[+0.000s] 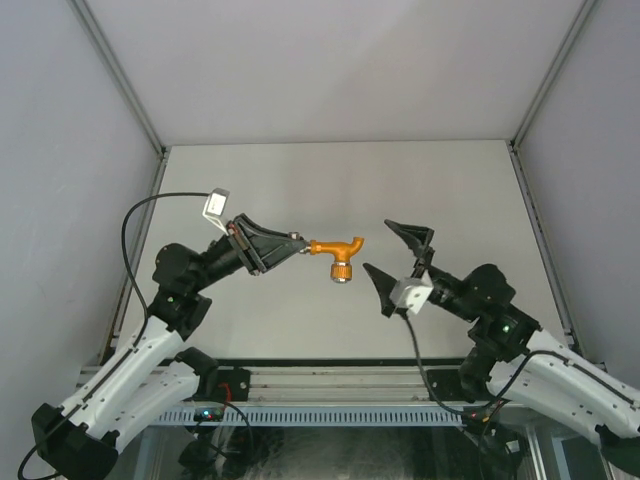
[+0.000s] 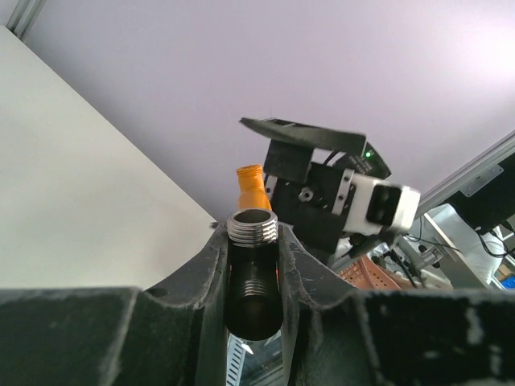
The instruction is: Install the water faucets
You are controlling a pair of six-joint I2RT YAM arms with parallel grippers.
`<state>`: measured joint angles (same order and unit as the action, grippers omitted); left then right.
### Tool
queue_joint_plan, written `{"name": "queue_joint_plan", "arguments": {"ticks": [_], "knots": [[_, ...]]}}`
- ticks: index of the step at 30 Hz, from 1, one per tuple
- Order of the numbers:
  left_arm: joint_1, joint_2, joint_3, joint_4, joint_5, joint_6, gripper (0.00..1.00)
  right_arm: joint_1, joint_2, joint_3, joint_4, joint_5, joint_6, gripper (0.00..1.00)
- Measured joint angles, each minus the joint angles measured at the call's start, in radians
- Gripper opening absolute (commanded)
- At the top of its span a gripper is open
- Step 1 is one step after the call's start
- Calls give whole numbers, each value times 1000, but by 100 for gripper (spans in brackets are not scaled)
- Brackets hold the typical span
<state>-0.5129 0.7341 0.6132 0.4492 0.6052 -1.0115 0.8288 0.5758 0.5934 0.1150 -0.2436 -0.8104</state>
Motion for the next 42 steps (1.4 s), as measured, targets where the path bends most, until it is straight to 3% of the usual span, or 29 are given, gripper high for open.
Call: {"name": "queue_joint_plan", "arguments": {"ticks": [8, 15, 18, 23, 26, 30, 37, 42], "knots": [[0, -4, 0, -6, -1, -10, 0, 169, 74, -98, 121, 240, -442, 100], [0, -6, 0, -12, -12, -16, 0, 274, 167, -98, 310, 299, -626, 99], [0, -6, 0, -14, -19, -18, 0, 296, 201, -98, 364, 303, -672, 92], [0, -6, 0, -18, -26, -22, 0, 323, 237, -98, 409, 299, -702, 73], [0, -6, 0, -18, -26, -25, 0, 333, 255, -98, 416, 294, -709, 53], [0, -6, 0, -18, -27, -26, 0, 333, 261, -98, 420, 294, -703, 35], [-2, -6, -8, -27, -19, -35, 0, 333, 231, -98, 394, 282, -629, 12], [-2, -1, -10, -40, -14, -33, 0, 317, 205, -27, 223, 257, -444, 0]]}}
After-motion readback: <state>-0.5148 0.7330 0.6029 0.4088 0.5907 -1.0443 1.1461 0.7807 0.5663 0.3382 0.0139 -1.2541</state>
